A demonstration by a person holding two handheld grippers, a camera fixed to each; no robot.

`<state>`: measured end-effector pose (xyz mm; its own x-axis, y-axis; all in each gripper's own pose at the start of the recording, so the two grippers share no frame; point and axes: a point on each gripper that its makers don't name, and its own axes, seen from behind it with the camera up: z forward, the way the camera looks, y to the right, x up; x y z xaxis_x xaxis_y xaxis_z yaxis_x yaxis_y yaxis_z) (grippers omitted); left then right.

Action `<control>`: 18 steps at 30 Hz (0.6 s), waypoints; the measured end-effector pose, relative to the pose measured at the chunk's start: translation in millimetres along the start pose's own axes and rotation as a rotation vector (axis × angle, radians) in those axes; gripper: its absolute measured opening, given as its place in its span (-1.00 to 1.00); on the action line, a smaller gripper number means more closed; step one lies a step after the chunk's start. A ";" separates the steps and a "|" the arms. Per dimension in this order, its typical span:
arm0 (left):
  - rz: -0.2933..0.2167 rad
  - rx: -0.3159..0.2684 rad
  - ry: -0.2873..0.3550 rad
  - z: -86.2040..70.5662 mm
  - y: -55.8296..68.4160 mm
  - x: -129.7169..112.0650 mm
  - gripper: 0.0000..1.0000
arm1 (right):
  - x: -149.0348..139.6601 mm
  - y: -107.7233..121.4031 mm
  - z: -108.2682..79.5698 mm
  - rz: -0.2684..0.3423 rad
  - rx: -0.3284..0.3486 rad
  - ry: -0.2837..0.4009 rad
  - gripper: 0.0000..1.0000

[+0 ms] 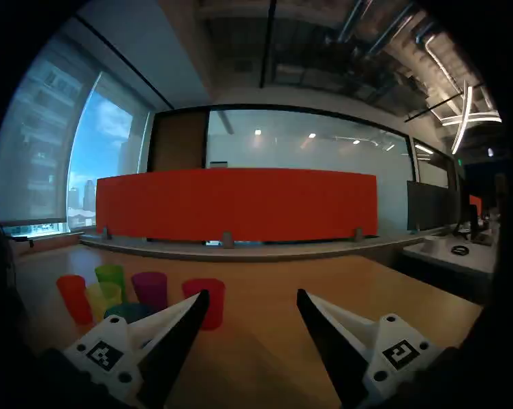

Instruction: Pour water

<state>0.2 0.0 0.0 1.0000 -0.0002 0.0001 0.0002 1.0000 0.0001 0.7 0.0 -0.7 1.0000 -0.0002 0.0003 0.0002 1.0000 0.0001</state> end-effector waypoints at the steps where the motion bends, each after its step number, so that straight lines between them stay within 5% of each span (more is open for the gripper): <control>1: 0.000 0.000 0.000 0.0 0.0 0.2 0.72 | 0.1 0.0 0.0 0.000 0.000 0.000 0.99; 14: -0.009 -0.006 -0.014 0.6 0.1 1.9 0.72 | -3.5 -4.8 -1.5 0.002 0.024 -0.021 0.99; 18: -0.022 -0.015 -0.003 0.2 -1.5 19.3 0.72 | 0.7 -9.1 -0.4 0.011 0.046 -0.047 0.99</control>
<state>19.5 -1.5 0.2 0.9998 -0.0221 0.0030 0.0222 0.9996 -0.0150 1.4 -9.2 -1.1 0.9988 0.0093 0.0480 -0.0115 0.9989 0.0458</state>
